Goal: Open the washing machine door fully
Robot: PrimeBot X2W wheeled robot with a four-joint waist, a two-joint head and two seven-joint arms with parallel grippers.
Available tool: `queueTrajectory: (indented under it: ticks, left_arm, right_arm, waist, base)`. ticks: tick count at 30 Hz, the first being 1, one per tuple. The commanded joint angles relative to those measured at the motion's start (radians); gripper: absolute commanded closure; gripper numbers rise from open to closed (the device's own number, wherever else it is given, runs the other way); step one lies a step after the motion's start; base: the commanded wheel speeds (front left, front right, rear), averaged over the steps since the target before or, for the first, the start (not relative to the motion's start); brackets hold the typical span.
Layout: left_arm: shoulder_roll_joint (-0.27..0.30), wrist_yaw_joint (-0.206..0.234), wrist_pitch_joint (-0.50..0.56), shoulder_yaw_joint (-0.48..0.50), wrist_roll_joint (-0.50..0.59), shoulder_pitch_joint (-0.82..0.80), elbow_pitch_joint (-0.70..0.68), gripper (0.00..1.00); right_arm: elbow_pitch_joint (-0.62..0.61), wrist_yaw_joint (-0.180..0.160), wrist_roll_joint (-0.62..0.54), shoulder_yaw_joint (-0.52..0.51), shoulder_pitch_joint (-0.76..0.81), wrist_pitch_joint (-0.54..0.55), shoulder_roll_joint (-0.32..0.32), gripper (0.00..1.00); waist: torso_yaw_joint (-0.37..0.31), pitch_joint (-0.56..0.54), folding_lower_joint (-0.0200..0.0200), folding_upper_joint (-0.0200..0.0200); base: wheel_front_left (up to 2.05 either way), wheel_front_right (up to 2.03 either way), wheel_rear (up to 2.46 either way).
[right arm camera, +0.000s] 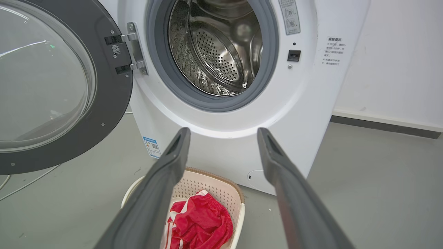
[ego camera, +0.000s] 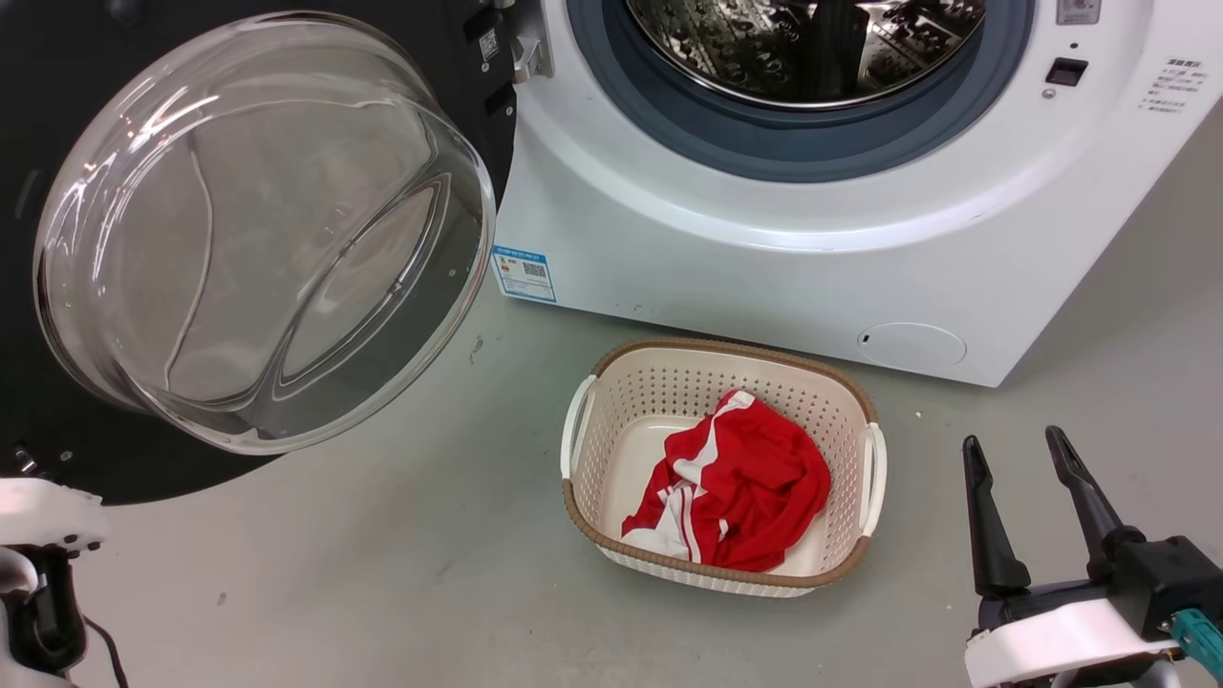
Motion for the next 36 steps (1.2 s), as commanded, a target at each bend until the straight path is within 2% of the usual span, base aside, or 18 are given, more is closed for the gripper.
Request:
queueTrajectory:
  ticks: [1, 12, 20, 26, 27, 28, 29, 36]
  left_arm:
    - [-0.001, 0.000, -0.002, 0.011, 0.010, -0.006, -0.001, 1.00]
    - [-0.126, -0.005, -0.002, 0.051, 0.126, 0.202, -0.230, 1.00]
    - [-0.221, -0.021, -0.002, -0.038, 0.185, 0.306, -0.383, 1.00]
    - [-0.265, -0.051, -0.002, -0.121, 0.219, 0.296, -0.360, 1.00]
    - [-0.267, -0.054, -0.002, -0.127, 0.221, 0.286, -0.356, 0.84]
    - [-0.268, -0.057, -0.002, -0.134, 0.224, 0.276, -0.349, 0.48]
    - [-0.270, -0.060, -0.002, -0.139, 0.229, 0.269, -0.344, 0.00]
    - [-0.274, -0.056, -0.002, -0.169, 0.284, 0.243, -0.332, 0.00]
  right_arm:
    - [0.003, -0.001, 0.011, 0.000, -0.011, -0.007, 0.002, 0.00]
    - [0.040, -0.001, 0.036, 0.004, 0.024, -0.029, 0.002, 0.00]
    - [0.055, -0.001, 0.042, 0.004, 0.021, -0.037, 0.002, 0.00]
    - [0.063, -0.001, 0.037, 0.012, 0.011, -0.039, 0.002, 0.00]
    - [0.064, -0.001, 0.036, 0.016, 0.009, -0.038, 0.002, 0.00]
    - [0.064, -0.001, 0.035, 0.018, 0.008, -0.038, 0.002, 0.00]
    - [0.064, -0.001, 0.033, 0.020, 0.008, -0.038, 0.002, 0.00]
    - [0.062, -0.001, 0.033, 0.028, -0.001, -0.038, 0.002, 0.00]
  waist:
    - [-0.003, -0.006, 0.0000, 0.0000]
    - [-0.035, -0.076, 0.0000, 0.0000]
    - [-0.090, -0.105, 0.0000, 0.0000]
    - [-0.132, -0.116, 0.0000, 0.0000]
    - [-0.138, -0.117, 0.0000, 0.0000]
    - [-0.143, -0.116, 0.0000, 0.0000]
    - [-0.148, -0.117, 0.0000, 0.0000]
    - [-0.194, -0.122, 0.0000, 0.0000]
  base:
    - [0.00, 0.00, 0.00]
    - [0.00, 0.00, 0.00]
    - [0.00, 0.00, 0.00]
    - [0.00, 0.00, 0.00]
    - [0.00, 0.00, 0.00]
    - [0.00, 0.00, 0.00]
    - [0.00, 0.00, 0.00]
    - [0.00, 0.00, 0.00]
